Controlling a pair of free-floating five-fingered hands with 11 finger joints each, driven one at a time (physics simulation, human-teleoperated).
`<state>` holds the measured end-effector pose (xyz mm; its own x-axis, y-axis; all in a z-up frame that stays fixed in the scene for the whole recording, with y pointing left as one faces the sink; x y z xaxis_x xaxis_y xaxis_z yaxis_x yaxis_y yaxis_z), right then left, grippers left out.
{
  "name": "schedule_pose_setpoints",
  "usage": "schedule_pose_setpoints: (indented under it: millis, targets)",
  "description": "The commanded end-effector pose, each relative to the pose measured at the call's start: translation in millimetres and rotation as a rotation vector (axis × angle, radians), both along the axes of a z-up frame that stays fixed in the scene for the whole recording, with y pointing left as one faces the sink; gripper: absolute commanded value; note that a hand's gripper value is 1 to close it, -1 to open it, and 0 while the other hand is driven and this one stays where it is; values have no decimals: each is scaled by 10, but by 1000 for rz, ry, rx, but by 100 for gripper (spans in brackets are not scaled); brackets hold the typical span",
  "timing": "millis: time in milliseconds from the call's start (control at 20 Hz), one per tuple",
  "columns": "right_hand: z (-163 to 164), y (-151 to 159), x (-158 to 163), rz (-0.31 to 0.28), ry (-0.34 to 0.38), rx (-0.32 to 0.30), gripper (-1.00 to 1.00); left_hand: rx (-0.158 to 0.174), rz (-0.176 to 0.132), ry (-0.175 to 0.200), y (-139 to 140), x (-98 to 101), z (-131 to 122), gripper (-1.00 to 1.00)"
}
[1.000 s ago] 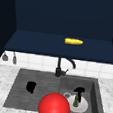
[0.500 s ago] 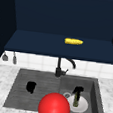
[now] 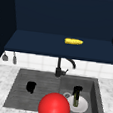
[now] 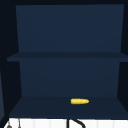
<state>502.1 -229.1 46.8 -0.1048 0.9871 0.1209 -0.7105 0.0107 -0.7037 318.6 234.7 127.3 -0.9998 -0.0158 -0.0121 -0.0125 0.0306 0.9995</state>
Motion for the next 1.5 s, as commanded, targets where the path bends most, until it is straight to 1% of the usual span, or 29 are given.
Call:
schedule_pose_setpoints:
  millis: [0, 50, 150, 350, 450, 700, 800, 850, 900, 950, 1050, 1200, 1250, 1350, 1450]
  targets:
    - [213, 0, 14, 0, -20, 0, 100, 0, 0, 0, 0, 0, 0, 0]
    - [305, -4, 8, -2, -31, 1, 100, 0, 0, 0, 0, 0, 0, 0]
    - [389, 1, -35, -25, -53, 11, 100, 0, 0, 0, 0, 0, 0, 0]
    - [649, -29, -123, -28, -61, -1, 100, 0, 0, 0, 0, 0, 0, 0]
    - [788, -33, -269, -29, -85, -7, 100, 0, 0, 0, 0, 0, 0, 0]
    - [1148, -41, -530, -27, -181, -11, 100, 0, 0, 0, 0, 0, 0, 0]
    - [1282, -42, -686, -9, -208, -4, 100, 0, 0, 0, 0, 0, 0, 0]
    - [1330, -43, -775, -8, -215, 2, 100, 0, 0, 0, 0, 0, 0, 0]
    - [1337, -41, -867, -10, -209, 14, 100, 0, 0, 0, 0, 0, 0, 0]
    - [1283, -18, -936, -9, -241, 3, 100, 0, 0, 0, 0, 0, 0, 0]
    - [1273, 45, -1080, -10, -254, 3, 100, 0, 0, 0, 0, 0, 0, 0]
    - [1289, 50, -1299, -13, -310, -2, 100, 0, 0, 0, 0, 0, 0, 0]
    - [1315, 40, -1340, -25, -332, -1, 100, 0, 0, 0, 0, 0, 0, 0]
    - [1431, 39, -1451, -41, -329, 12, 100, 0, 0, 0, 0, 0, 0, 0]
    - [1561, 21, -1550, -44, -332, 23, 100, 0, 0, 0, 0, 0, 0, 0]
